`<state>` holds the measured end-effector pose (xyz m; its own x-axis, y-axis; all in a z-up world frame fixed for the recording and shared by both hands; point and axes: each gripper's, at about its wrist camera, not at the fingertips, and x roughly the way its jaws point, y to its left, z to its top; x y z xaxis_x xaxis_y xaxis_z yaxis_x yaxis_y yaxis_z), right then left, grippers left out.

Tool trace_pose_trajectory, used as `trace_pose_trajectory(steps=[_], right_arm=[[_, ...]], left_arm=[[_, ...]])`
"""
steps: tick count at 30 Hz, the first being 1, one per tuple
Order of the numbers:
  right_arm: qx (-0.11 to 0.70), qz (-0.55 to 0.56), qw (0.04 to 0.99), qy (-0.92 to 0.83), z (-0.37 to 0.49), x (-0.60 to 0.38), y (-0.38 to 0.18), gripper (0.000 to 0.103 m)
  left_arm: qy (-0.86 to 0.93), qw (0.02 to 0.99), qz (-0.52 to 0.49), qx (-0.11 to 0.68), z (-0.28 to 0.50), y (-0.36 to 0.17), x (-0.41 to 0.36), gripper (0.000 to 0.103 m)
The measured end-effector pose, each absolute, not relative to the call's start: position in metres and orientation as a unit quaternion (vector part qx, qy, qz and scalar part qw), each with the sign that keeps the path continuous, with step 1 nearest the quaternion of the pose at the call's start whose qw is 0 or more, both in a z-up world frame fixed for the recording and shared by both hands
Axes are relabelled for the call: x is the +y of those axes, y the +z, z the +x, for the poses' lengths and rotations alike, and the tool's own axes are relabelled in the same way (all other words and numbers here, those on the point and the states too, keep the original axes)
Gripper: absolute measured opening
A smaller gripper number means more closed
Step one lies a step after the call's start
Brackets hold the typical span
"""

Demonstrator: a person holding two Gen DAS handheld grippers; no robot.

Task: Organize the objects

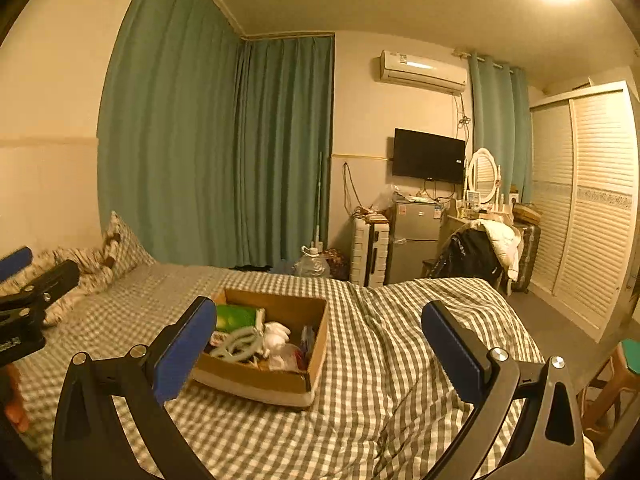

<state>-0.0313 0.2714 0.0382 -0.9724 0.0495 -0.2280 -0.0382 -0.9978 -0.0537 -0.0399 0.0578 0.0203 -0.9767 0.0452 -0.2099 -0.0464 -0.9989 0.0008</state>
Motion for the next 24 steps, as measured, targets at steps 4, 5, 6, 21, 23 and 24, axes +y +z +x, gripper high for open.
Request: trace_pose_trajectory(steps=[4,5,6,21,23,24], right_arm=[[-0.033,-0.127,0.023,0.991,-0.043,0.268,0.017,0.103],[-0.027,-0.128,0.018,0.991,-0.044,0.269,0.013,0.103],[-0.018,-0.132,0.013,0.991,-0.046,0.270,0.010,0.103],[-0.015,-0.145,0.011,0.989,-0.048,0.273,0.005,0.103],[-0.015,-0.145,0.011,0.989,-0.048,0.273,0.005,0.103],[-0.015,-0.144,0.012,0.989,-0.047,0.273,0.005,0.103]], left_arm=[[0.992,0.028,-0.122,0.004,-0.046,0.003,0.058,0.103],[0.992,0.029,-0.125,0.001,-0.048,0.000,0.057,0.103],[0.991,0.029,-0.128,-0.001,-0.047,-0.002,0.056,0.103],[0.989,0.032,-0.147,-0.015,-0.050,-0.008,0.050,0.103],[0.988,0.032,-0.147,-0.012,-0.050,-0.008,0.051,0.103],[0.989,0.031,-0.146,-0.012,-0.049,-0.009,0.052,0.103]])
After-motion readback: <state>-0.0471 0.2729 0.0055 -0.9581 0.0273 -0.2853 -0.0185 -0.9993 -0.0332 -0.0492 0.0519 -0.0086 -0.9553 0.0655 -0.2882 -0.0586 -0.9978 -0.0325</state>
